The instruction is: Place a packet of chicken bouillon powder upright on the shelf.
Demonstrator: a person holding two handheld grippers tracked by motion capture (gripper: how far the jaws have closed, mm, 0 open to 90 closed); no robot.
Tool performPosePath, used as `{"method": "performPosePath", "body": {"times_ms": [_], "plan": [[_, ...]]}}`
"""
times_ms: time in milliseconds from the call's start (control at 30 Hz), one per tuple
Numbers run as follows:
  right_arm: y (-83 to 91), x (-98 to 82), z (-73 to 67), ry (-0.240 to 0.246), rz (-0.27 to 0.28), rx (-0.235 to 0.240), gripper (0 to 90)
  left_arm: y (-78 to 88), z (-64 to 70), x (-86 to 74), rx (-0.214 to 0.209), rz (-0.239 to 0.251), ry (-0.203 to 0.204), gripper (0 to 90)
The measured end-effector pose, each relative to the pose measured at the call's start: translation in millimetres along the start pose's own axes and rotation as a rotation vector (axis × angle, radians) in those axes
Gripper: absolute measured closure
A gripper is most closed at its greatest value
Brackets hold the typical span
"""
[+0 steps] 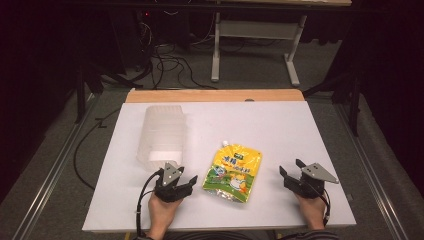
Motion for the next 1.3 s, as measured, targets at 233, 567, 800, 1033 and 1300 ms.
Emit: {"method": "performPosePath", "body": {"times_ms": [233,567,800,1033,1300], "plan": [[-0.7,0.0,-0.2,0.005,-0.002,0.003,33.0,-1.0,0.1,-0.5,0.004,-0.007,0.004,38.3],[-0.8,-0.3,-0.2,0.006,-0.006,0.002,31.6,-2.7,4.4,-1.7,0.023,-0.028,-0.056,35.0],[-0.6,-0.4,-0.6,0.004,-0.007,0.0,31.2,-3.5,9.7,-2.4,0.061,-0.036,-0.135,37.3],[-1.1,-0.3,-0.8,0.015,-0.009,0.0,30.9,-0.2,9.1,-0.2,0.041,-0.001,-0.107,38.7],[-1.0,-0.4,-0.9,0.007,-0.009,-0.001,30.6,-1.1,9.6,0.7,0.027,-0.009,-0.087,39.1]]}}
Point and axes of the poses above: each handheld gripper's, and its own axes: y roughly backward along the jaws, x roughly out of its top, z roughly to its right, the point moved 9 cm from there along -y, roughly forward along the jaws
